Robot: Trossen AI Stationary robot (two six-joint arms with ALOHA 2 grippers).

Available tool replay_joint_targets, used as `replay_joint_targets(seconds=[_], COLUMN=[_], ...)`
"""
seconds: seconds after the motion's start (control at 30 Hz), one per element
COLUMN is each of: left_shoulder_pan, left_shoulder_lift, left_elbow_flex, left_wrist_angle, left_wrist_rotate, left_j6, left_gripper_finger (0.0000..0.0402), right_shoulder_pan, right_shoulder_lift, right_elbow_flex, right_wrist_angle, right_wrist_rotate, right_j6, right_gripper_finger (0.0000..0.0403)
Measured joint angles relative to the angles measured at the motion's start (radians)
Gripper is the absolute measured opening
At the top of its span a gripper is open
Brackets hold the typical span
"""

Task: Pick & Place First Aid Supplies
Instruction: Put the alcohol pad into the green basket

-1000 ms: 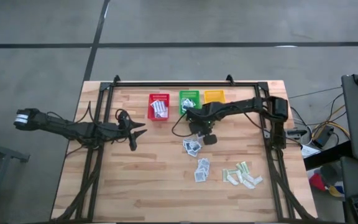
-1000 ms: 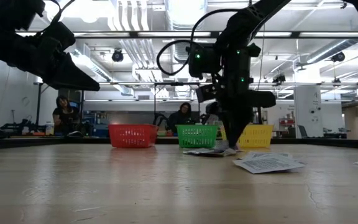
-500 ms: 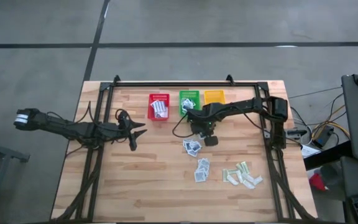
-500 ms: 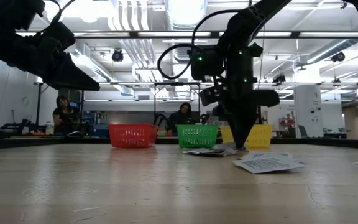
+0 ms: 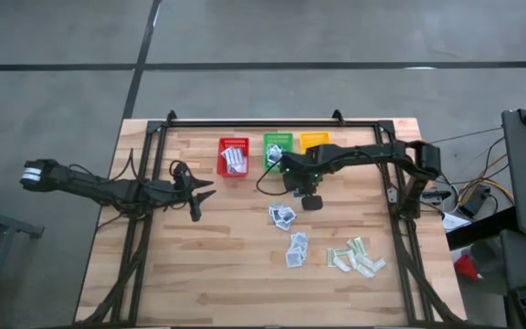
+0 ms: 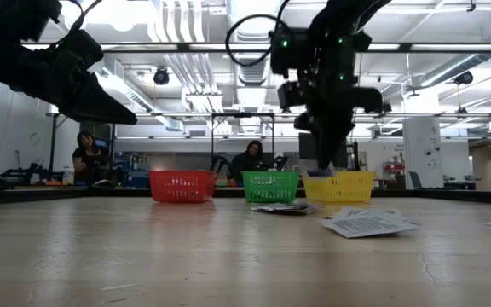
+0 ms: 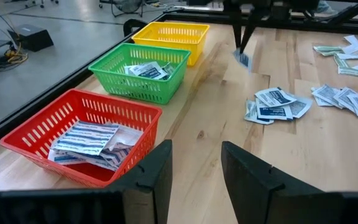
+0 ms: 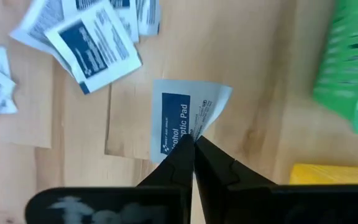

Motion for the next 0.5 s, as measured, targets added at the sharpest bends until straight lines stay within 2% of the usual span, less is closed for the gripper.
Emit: replay_joint_targets(seconds=[0.37, 0.5], left_shoulder_pan=[0.0, 0.0], left_shoulder_lift=[0.0, 0.0], left_elbow_flex=[0.0, 0.0], left_wrist_angle=[0.0, 0.0], left_wrist_rotate=[0.0, 0.0], left_j6=[0.002, 0.002], left_gripper_finger=[0.0133, 0.0133], right_shoulder_pan=[0.0, -0.002], right_shoulder_lift=[-0.174, -0.24], right_elbow_flex=[0.0, 0.0], right_wrist_angle=[0.013, 0.046], right_wrist_rotate=[-0.008, -0.066], right_j6=[0.058, 0.059], right_gripper_finger=[0.0008, 0.0008])
